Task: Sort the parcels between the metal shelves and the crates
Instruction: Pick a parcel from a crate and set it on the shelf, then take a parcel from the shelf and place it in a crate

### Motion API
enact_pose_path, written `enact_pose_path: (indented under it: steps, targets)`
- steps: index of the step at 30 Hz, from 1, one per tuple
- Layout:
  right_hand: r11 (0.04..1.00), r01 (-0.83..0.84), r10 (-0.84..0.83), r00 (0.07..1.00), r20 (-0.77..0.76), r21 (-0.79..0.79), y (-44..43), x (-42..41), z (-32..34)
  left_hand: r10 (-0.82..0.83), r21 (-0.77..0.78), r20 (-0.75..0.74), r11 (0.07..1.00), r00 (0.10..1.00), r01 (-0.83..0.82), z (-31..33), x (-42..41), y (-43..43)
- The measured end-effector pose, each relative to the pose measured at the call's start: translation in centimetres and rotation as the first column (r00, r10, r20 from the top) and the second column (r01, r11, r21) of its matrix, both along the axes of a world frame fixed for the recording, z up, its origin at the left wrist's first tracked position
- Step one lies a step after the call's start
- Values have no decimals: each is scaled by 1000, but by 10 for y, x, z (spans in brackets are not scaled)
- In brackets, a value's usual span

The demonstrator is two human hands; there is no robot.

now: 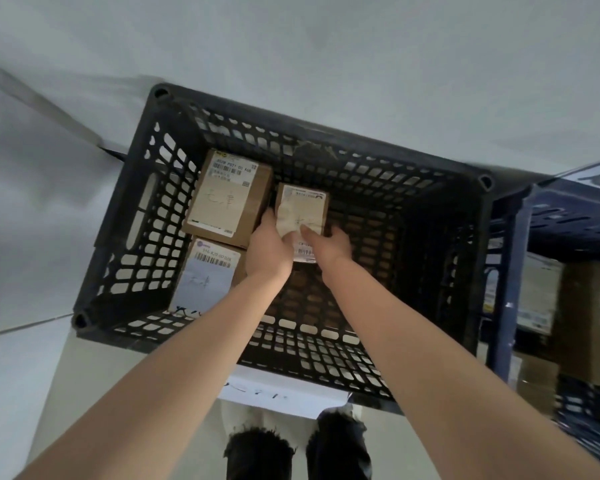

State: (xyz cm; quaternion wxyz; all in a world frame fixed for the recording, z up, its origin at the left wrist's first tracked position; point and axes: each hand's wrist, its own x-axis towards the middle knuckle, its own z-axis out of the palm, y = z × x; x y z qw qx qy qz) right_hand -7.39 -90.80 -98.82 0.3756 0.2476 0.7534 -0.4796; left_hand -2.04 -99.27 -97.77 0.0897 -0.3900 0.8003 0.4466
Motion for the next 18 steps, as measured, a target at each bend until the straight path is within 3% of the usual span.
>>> enact_pose_path:
  steps: [3,6,12,14,16,18]
  targets:
    - [999,42,-43,998,39,26,-7,-1,4,-72,-43,-61,997,996,70,9,11,1]
    - [999,-4,3,1000,28,38,-8,-2,16,-166,-92,-27,982,986,163,19,17,-4]
    - [911,-378,389,920,-42,162,24,-3,80,-464,-224,114,849,878,478,64,22,-13]
    - [836,-489,514,857,-45,248,41,4,105,-567,-288,211,742,796,605,82,23,-12]
    - [683,-591,667,744,-35,430,58,13,127,-620,-349,334,618,710,704,99,24,-10]
    - [534,-608,771,635,-44,587,73,23,143,-628,-390,384,554,677,736,113,28,-7]
